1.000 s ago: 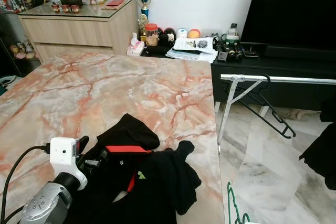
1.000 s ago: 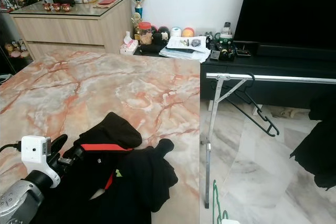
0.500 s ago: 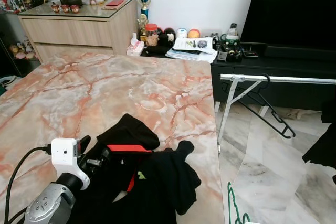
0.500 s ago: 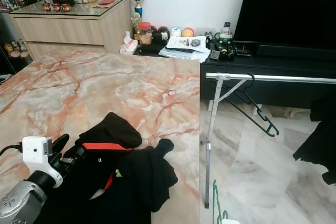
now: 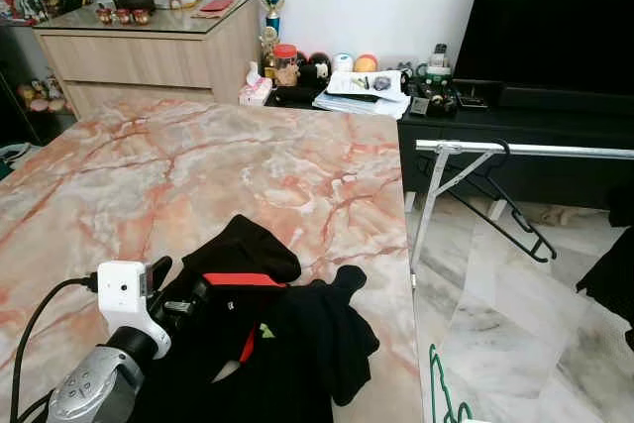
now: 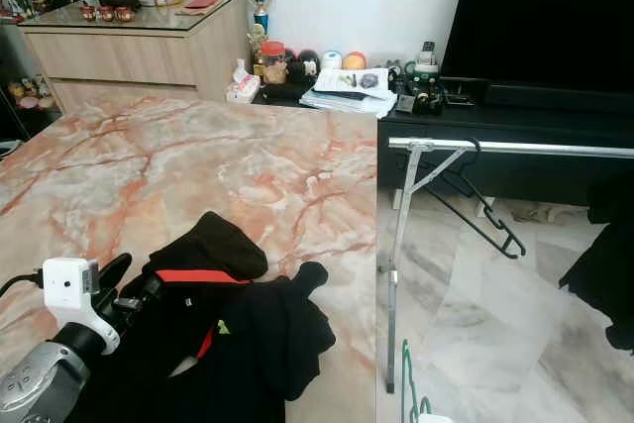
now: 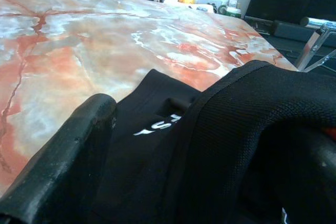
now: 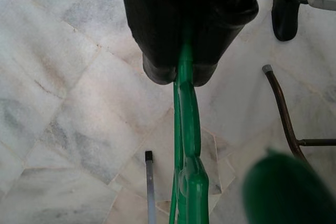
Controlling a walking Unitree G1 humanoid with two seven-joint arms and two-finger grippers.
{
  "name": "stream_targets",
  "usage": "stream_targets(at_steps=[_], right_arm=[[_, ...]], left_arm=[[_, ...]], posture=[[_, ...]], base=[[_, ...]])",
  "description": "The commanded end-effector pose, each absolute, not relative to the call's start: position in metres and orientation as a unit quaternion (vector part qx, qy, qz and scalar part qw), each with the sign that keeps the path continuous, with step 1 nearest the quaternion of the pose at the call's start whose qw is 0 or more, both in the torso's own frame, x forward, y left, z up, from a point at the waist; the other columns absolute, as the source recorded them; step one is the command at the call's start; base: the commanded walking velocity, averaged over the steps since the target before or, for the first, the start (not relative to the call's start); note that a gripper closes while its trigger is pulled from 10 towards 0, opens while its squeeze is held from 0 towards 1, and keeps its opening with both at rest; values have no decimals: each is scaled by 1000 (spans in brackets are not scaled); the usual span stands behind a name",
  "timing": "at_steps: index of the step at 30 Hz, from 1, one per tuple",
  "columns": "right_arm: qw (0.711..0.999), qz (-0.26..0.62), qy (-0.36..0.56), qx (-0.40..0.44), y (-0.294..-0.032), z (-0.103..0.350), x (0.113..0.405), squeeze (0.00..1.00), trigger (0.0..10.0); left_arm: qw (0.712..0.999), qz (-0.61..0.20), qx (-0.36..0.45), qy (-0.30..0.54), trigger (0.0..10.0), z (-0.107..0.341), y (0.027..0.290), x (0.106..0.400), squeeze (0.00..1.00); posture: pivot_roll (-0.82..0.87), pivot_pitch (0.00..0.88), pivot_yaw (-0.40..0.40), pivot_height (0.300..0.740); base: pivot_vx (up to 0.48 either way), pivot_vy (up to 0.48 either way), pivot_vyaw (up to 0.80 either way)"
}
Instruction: Hang hanger
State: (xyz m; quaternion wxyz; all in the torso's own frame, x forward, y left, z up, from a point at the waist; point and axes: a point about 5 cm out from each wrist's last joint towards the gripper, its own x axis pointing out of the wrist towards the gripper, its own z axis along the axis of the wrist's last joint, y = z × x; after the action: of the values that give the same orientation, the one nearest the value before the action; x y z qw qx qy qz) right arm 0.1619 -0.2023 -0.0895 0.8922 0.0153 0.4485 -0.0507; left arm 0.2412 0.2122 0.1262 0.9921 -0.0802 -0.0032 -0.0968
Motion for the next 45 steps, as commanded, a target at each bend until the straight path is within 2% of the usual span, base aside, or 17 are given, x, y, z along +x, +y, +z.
stream_targets(at_steps=[1,45], right_arm=[[893,-52,447,17,-201,-89,163,0,10000],[895,-50,442,14,-200,-88,166,0,10000]], left_arm=[[992,-97,-79,-17,10000,133,215,240,0],[991,-106,-77,-16,10000,131,212,238,0]], posture=[[161,26,-2,740],[163,12,-4,740]], base=[[0,0,0],[-279,0,0]])
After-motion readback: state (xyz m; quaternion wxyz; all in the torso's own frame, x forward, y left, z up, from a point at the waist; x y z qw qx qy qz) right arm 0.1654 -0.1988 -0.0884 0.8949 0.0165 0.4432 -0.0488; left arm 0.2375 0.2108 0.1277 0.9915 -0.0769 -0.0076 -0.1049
